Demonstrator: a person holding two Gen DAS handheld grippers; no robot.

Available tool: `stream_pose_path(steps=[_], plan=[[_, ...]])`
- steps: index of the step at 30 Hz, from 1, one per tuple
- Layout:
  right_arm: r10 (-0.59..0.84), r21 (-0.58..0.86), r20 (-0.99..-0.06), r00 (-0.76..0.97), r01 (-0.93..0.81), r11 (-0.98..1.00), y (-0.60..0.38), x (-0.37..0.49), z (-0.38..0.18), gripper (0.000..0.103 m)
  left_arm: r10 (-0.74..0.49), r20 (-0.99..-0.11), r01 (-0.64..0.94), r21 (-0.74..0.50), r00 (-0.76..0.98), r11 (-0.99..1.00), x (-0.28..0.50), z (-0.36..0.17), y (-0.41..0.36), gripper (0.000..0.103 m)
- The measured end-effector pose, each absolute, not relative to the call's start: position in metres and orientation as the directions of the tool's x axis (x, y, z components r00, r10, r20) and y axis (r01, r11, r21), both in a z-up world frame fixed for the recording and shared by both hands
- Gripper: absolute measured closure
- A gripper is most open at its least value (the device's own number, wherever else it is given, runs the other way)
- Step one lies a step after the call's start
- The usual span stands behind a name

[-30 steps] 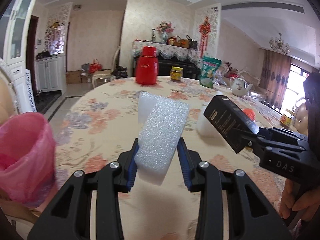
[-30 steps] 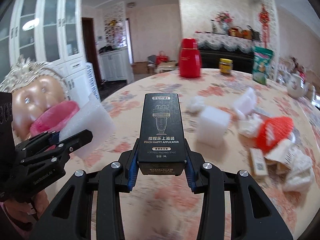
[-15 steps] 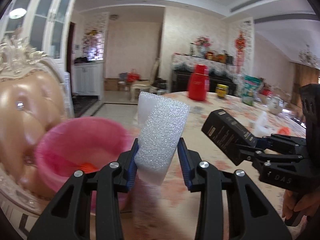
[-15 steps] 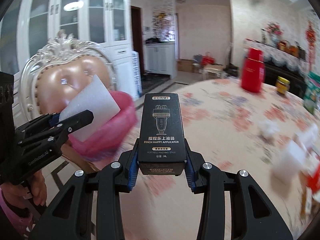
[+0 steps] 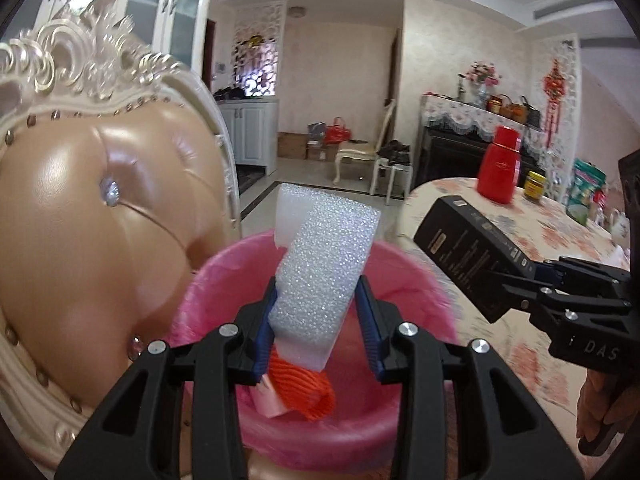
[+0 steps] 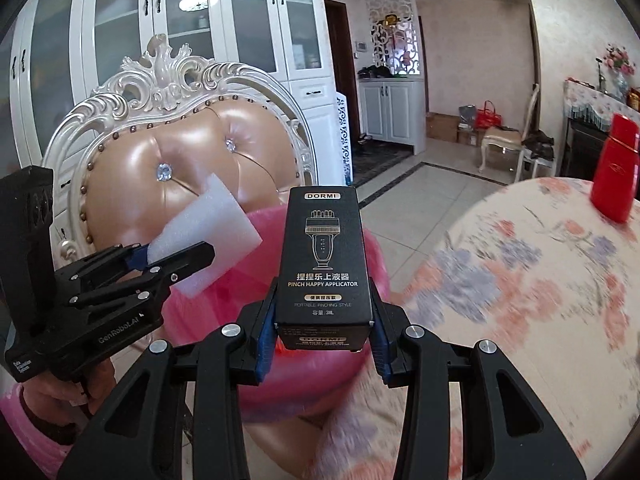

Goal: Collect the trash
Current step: 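Carry the foam block and black box to the pink bin and drop them, then move both open tools back over the table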

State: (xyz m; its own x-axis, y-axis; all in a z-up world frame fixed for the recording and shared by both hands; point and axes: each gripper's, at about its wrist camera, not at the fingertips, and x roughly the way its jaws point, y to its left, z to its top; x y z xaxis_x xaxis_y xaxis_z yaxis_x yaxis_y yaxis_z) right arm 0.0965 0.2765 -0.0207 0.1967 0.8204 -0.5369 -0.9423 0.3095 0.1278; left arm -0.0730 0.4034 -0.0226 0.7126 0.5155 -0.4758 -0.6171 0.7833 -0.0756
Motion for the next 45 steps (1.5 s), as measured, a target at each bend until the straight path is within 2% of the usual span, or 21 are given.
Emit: stream_pose_path(steps=[6, 9, 15, 17, 20, 21, 30, 36, 45], plan=[[0.815, 0.132, -0.551, 0.179, -0.946, 0.297, 0.309, 0.099, -0.030, 0.062, 0.541, -0.498, -0.647, -0.055, 0.678, 0.761, -0.067, -0.035, 0.430, 0.064], [0.801, 0.109, -0.562, 0.206, -0.942, 0.319, 0.310, 0.101, -0.034, 0.043, 0.567, -0.503, -0.676, -0.048, 0.653, 0.736, -0.068, -0.039, 0.433, 0.046], [0.815, 0.139, -0.536, 0.219, -0.930, 0.341, 0.275, 0.107, -0.029, 0.041, 0.607, -0.473, -0.710, -0.058, 0.638, 0.701, -0.087, -0.041, 0.422, 0.024], [0.817, 0.128, -0.525, 0.238, -0.927, 0.352, 0.257, 0.105, -0.025, 0.040, 0.604, -0.475, -0.712, -0.072, 0.640, 0.698, -0.091, -0.041, 0.414, 0.012], [0.808, 0.106, -0.517, 0.281, -0.916, 0.386, 0.227, 0.105, -0.019, 0.034, 0.578, -0.463, -0.687, -0.099, 0.672, 0.720, -0.094, -0.040, 0.393, 0.005], [0.804, 0.101, -0.516, 0.296, -0.911, 0.400, 0.217, 0.105, -0.018, 0.031, 0.564, -0.460, -0.673, -0.103, 0.685, 0.733, -0.094, -0.039, 0.386, 0.005], [0.723, 0.118, -0.505, 0.471, -0.792, 0.598, 0.084, 0.123, -0.015, 0.024, 0.412, -0.427, -0.503, -0.124, 0.805, 0.855, -0.053, -0.023, 0.306, 0.005], [0.605, 0.099, -0.519, 0.604, -0.660, 0.744, -0.005, 0.139, -0.019, 0.020, 0.197, -0.421, -0.303, -0.200, 0.885, 0.932, -0.003, -0.012, 0.232, 0.005], [0.381, 0.108, -0.509, 0.772, -0.382, 0.918, -0.156, 0.167, -0.023, 0.020, -0.082, -0.463, -0.019, -0.210, 0.883, 0.978, 0.090, -0.019, 0.099, 0.005]])
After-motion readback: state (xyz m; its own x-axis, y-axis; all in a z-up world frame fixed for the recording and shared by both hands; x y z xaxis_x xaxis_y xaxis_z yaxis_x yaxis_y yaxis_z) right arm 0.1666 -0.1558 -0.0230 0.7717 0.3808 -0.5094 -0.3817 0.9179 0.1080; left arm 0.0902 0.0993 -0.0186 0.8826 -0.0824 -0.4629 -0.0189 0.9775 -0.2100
